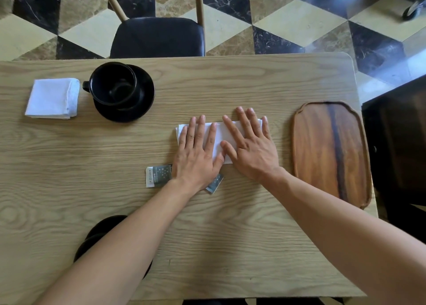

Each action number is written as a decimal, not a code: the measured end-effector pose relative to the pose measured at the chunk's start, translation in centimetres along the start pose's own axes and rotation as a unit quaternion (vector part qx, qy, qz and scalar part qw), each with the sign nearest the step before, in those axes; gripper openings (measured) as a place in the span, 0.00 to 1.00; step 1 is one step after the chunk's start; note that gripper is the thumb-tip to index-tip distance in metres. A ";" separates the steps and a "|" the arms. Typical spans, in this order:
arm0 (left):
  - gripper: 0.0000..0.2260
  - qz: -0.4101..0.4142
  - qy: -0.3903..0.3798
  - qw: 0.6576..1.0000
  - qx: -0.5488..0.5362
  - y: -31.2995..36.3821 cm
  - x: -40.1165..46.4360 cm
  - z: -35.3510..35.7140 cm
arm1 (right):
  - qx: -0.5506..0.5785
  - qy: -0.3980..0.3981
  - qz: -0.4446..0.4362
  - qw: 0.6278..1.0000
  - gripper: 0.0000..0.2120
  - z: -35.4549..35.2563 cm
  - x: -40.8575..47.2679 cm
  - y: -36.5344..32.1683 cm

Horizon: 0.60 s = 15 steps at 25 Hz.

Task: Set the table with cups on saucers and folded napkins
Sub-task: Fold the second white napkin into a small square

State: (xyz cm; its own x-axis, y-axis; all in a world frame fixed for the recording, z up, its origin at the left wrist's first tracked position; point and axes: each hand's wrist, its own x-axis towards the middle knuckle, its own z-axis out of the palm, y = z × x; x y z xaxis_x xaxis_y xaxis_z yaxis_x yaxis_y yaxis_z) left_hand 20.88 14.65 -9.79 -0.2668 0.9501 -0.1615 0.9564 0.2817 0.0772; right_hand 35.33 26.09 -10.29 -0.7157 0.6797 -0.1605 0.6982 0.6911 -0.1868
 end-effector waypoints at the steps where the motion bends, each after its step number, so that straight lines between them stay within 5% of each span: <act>1: 0.33 0.000 -0.012 1.000 -0.004 0.0 0.0 -0.2 | 0.006 -0.008 0.000 1.000 0.31 -0.3 0.0 0.0; 5: 0.35 -0.022 -0.017 0.996 -0.080 0.3 -0.2 -1.9 | 0.108 -0.007 0.022 0.994 0.32 -2.5 0.2 0.3; 10: 0.15 -0.035 0.167 0.974 -0.152 3.1 -3.4 -2.8 | 0.091 0.003 0.037 0.995 0.22 -5.0 1.6 1.5; 15: 0.16 -0.018 0.130 0.987 -0.097 7.4 -6.1 -2.4 | 0.166 -0.091 0.087 0.978 0.12 -6.9 1.8 3.0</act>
State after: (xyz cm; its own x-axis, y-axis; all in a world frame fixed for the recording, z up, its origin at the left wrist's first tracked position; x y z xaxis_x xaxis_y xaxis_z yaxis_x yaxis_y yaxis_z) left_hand 29.27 11.22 -5.85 -0.3466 0.9339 0.0883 0.9113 0.3129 0.2678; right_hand 36.30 31.07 -4.48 -0.5980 0.7049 -0.3815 0.7881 0.4303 -0.4403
